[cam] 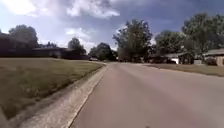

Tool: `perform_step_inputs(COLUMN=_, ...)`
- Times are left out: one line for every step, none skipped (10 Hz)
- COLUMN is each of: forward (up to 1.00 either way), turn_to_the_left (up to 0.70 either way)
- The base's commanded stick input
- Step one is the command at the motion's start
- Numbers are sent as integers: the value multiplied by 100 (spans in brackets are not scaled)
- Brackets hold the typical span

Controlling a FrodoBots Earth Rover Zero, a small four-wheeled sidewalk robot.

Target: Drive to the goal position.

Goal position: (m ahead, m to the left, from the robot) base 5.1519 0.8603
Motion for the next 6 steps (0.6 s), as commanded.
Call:
perform_step_inputs(forward=100, turn_to_the_left=0)
perform_step_inputs(forward=100, turn_to_the_left=0)
perform_step_inputs(forward=100, turn_to_the_left=0)
perform_step_inputs(forward=100, turn_to_the_left=0)
perform_step_inputs(forward=100, turn_to_the_left=0)
perform_step_inputs(forward=100, turn_to_the_left=0)
